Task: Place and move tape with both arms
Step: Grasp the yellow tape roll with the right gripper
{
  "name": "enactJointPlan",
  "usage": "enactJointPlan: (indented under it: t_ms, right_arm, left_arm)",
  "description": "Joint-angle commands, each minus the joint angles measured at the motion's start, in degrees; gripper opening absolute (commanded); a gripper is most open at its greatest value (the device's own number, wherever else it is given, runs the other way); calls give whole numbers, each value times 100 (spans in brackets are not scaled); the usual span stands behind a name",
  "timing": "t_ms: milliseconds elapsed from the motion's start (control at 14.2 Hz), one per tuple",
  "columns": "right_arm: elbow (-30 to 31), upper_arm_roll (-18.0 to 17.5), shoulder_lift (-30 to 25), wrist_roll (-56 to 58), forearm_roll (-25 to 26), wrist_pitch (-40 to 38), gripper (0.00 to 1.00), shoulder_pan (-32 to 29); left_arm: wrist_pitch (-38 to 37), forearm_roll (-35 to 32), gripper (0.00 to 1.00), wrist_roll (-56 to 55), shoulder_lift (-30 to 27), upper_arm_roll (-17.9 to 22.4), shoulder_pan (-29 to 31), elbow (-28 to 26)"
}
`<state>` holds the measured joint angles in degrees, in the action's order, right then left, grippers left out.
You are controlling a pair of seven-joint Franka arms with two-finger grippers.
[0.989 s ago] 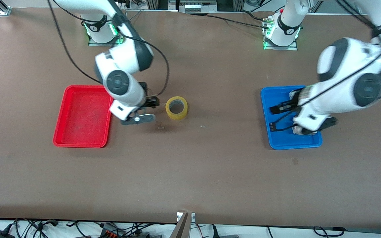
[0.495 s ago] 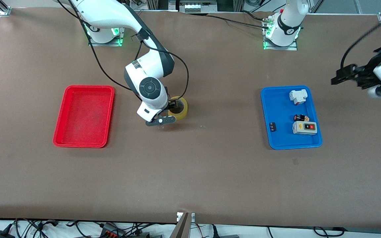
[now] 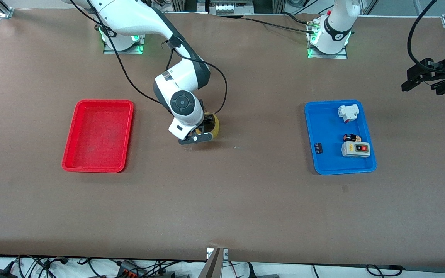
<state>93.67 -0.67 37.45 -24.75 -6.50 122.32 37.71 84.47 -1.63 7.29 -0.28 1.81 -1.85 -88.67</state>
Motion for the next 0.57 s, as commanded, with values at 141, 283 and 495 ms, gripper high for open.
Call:
enactJointPlan:
  t_ms: [141,283,495]
  right_arm:
    - [-120,40,210,-30,-62,73,99,35]
    - [-112,49,228,-22,-45,186,77,35]
    - [-112,49,219,-48,-80,161,18,35]
  left_arm:
    - [96,-57,100,115,-86,-460,359,-71]
    - [78,-57,100,115,-95,-480,343,-80]
    - [9,-57,100,124,-103,-410,317,-71]
